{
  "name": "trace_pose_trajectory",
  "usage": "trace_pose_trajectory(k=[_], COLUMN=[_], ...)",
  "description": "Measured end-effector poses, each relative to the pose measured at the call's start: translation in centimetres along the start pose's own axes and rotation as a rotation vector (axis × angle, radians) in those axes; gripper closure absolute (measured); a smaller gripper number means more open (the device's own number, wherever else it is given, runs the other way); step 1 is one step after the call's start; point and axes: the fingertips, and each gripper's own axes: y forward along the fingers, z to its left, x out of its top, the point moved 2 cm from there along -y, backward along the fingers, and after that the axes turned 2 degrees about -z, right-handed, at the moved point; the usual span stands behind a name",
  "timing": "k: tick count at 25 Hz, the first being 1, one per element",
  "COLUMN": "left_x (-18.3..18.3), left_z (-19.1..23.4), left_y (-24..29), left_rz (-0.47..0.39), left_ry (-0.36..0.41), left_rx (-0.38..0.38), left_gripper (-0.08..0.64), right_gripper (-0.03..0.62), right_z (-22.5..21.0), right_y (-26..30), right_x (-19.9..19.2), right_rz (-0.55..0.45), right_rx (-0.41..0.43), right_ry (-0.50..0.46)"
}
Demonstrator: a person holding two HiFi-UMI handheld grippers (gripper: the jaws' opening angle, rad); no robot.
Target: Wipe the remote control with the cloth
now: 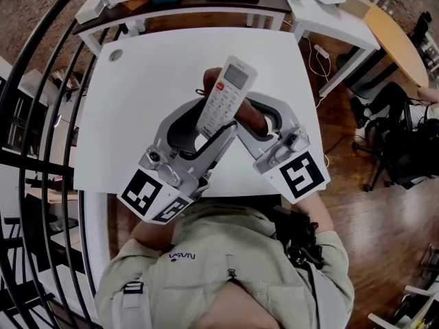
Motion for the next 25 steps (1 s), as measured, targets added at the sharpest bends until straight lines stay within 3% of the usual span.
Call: trace_pose_trajectory(k=[3,6,8,12,15,25], left_x=[0.0,0.1,0.1,0.1,-0.2,0.2], left_z=[0.5,1.1,1.3,1.5,1.1,1.5], left_y=[-0.1,-0.3,-0.4,-0.6,-0.5,-0.6], left_rz=[-0.008,-0.013,-0.015,-0.009,0.01,0.0], left_ry=[0.001,-0.001,-0.003,0.029,0.091,0.131], left_rx=[0.023,0.042,0.05,0.06,0.064,0.108], left_gripper=[0.318,0.318,0.318,0.318,0.318,0.318], right_gripper=[0.48,0.48,0.48,0.48,0.48,0.48], right_z=[1.8,3.5,3.4,-1.0,-3.6,1.1], right_y=[0.3,0.5,0.6,-0.4,-1.8,-0.8], right_x=[-0.8,-2.1,-2.3,-1.0,0.3,-0.8], right_rz=[0.028,0.117,0.123,0.046,0.012,0.017], right_rx=[0.046,0.11,0.104,-0.101,-0.196,-0.042], right_ry=[-0.012,-0.051,-0.053,0.021,0.001,-0.004])
